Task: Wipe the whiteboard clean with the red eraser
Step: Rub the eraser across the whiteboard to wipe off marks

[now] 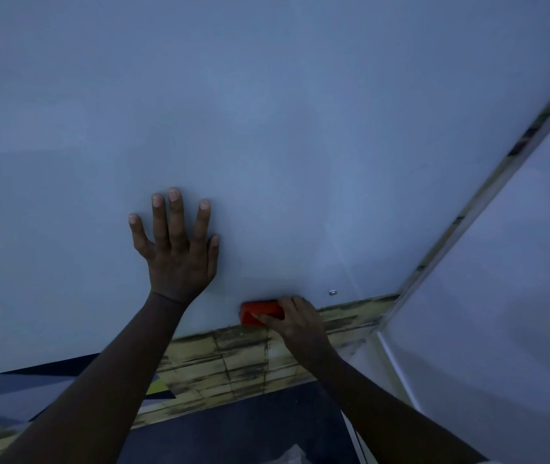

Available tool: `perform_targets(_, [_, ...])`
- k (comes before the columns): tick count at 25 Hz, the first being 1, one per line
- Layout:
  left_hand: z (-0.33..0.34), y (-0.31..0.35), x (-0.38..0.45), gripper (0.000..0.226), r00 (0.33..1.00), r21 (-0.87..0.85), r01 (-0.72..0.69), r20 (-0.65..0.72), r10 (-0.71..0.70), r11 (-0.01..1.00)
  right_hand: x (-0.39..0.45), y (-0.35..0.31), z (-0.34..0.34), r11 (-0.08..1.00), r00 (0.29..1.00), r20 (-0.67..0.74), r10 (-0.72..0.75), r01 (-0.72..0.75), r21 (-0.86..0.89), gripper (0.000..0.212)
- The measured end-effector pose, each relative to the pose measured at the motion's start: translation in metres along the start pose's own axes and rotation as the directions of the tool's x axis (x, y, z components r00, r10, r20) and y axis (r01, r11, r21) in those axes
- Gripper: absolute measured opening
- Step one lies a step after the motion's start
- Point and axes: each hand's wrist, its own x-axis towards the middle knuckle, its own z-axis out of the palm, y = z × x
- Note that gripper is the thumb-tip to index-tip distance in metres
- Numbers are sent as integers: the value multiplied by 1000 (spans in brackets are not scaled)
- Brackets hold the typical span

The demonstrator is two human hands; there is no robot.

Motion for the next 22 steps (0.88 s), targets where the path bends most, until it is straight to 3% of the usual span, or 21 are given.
perform_targets(2, [1, 0, -2, 66, 1000, 17, -13, -14, 13, 1000, 33, -6, -30, 987, 973, -168, 159, -150, 63, 58])
perform_targets(4, [0, 3, -3, 64, 1000, 4, 9, -20, -9, 1000, 65, 0, -68, 948, 902, -294, 316, -290, 129, 62])
perform_targets(7, [-3, 10, -9, 63, 999, -4, 32, -7, -32, 999, 74, 37, -110, 784, 710, -345, 614, -500, 367, 72])
perform_targets(11, [-14, 26, -10, 59, 997, -30, 70, -26, -71, 997, 29, 90, -103, 332, 296, -174, 939, -656, 678, 68])
perform_targets(12, [-17, 33, -8, 54, 999, -36, 45, -28, -46, 998, 16, 101, -94, 151, 161, -61, 985, -639, 755, 67])
perform_targets(14, [-19, 50, -1, 47, 998, -75, -58, -3, 58, 995, -6, 113, -80, -300, -64, 298, 952, -377, 876, 69])
perform_targets(15, [-19, 60, 4, 45, 995, -93, -103, 7, 104, 990, -14, 117, -78, -464, -98, 455, 885, -237, 853, 71])
perform_targets(17, [-14, 79, 19, 41, 989, -116, -147, 0, 148, 982, -22, 121, -82, -606, -103, 597, 795, -163, 779, 67])
perform_targets(22, [7, 104, 52, 41, 978, -150, -205, -73, 196, 967, -8, 118, -85, -685, -87, 680, 728, -137, 715, 57])
